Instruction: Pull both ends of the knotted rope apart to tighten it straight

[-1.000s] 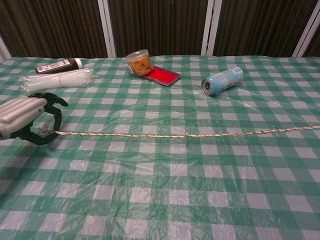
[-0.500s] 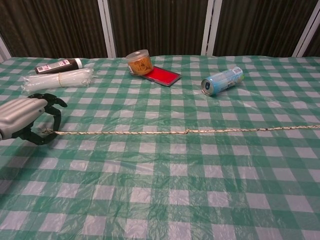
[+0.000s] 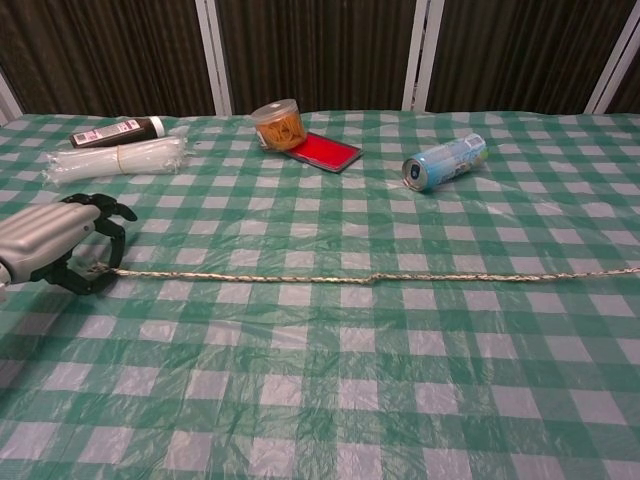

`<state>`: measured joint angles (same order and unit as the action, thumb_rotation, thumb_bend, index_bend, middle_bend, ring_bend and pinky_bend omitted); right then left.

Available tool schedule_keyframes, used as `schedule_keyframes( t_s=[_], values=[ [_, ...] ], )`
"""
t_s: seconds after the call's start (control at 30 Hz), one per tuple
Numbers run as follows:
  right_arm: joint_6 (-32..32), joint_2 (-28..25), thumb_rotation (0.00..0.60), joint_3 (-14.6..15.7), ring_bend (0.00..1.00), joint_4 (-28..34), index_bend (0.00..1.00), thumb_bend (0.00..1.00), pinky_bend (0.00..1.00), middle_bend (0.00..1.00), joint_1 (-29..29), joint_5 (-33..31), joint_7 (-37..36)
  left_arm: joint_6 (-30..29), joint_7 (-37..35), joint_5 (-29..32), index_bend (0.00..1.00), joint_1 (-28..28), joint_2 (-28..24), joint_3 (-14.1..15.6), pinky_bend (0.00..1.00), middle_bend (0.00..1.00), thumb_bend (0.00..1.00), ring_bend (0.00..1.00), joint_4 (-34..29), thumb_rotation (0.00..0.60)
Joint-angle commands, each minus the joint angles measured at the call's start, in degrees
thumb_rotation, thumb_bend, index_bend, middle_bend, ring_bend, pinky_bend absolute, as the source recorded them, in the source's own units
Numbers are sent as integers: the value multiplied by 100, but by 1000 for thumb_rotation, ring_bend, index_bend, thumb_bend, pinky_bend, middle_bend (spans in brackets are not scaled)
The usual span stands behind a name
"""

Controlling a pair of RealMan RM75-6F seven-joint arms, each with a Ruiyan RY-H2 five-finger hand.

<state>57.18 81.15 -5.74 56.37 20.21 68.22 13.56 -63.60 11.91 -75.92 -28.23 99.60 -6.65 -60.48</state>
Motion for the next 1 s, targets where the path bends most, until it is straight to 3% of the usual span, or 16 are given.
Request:
schedule_keyframes(
  t_s=[0.03,0.2,0.3,0.37,0.47,0.53,0.83,1.0],
  values=[
    [-22,51,600,10,0,-44,740,547,0,29,14,22,15,21,-4,3,639,-4,17,13,46,148,410,27,16,600],
    [-42,125,600,-2,0,-99,736,547,0,29,32,40,22,57,-39,-7,609,-7,49,41,47,148,411,28,73,600],
    [-83,152,600,-8,0,-140,678,547,0,29,39,22,50,80,-51,-7,492,-11,39,47,47,146,410,28,86,600],
    [-177,164,600,-5,0,-165,585,547,0,31,46,-39,128,118,-52,2,362,-13,16,58,46,135,409,27,82,600],
    [-384,147,600,-9,0,-129,367,547,0,12,72,-176,261,170,-54,11,89,-7,-38,84,46,100,409,21,31,600],
    [-429,137,600,-30,0,-98,285,547,0,0,80,-235,302,169,-62,1,15,3,-78,99,46,82,410,13,-14,600],
    [-441,11,600,-125,0,72,102,547,0,0,49,-451,428,58,-12,22,0,70,-308,71,46,44,413,0,-141,600],
    [-164,-276,600,-161,0,426,32,539,0,0,-91,-356,172,-283,-188,-122,0,206,-618,67,52,32,410,0,-432,600]
  ],
)
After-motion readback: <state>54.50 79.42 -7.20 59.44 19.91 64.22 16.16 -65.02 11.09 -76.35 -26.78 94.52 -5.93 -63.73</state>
